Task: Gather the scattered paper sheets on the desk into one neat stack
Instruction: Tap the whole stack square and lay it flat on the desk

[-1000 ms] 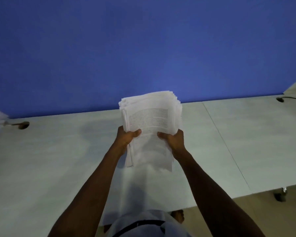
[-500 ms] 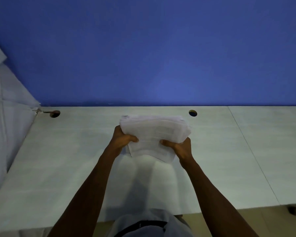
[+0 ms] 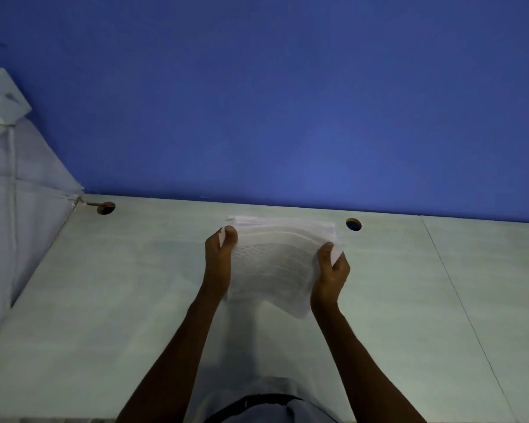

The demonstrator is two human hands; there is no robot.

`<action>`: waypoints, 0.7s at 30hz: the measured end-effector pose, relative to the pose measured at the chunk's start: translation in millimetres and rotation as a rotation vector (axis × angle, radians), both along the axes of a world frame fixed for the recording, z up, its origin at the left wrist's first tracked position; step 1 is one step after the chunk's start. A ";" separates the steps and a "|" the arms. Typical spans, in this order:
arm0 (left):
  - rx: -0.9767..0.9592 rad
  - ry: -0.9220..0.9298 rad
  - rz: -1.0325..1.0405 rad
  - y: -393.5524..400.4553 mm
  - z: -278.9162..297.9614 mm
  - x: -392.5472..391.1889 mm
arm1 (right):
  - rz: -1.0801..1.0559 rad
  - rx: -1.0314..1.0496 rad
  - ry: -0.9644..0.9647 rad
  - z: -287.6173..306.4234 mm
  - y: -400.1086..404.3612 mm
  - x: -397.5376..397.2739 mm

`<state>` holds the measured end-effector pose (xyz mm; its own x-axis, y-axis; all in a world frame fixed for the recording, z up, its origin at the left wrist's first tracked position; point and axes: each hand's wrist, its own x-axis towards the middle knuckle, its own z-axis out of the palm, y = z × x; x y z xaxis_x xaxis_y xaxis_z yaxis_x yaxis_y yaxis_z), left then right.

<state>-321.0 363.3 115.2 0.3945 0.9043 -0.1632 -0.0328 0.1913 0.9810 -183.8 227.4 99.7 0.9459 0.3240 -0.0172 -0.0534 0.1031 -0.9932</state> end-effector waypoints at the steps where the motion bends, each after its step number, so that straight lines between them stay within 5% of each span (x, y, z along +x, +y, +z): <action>1: 0.034 0.002 0.038 -2.1 0.6 2.4 | -0.001 -0.002 -0.016 1.4 1.1 -1.7; 6: 0.270 -0.004 0.264 -9.2 16.6 14.8 | -0.069 0.022 -0.177 16.1 5.2 4.1; 9: 0.251 -0.034 0.406 -13.7 14.8 18.5 | -0.072 0.051 -0.257 26.3 7.6 7.9; 21: 0.309 0.076 0.527 -28.4 7.2 24.7 | -0.108 -0.152 -0.164 26.0 17.6 5.7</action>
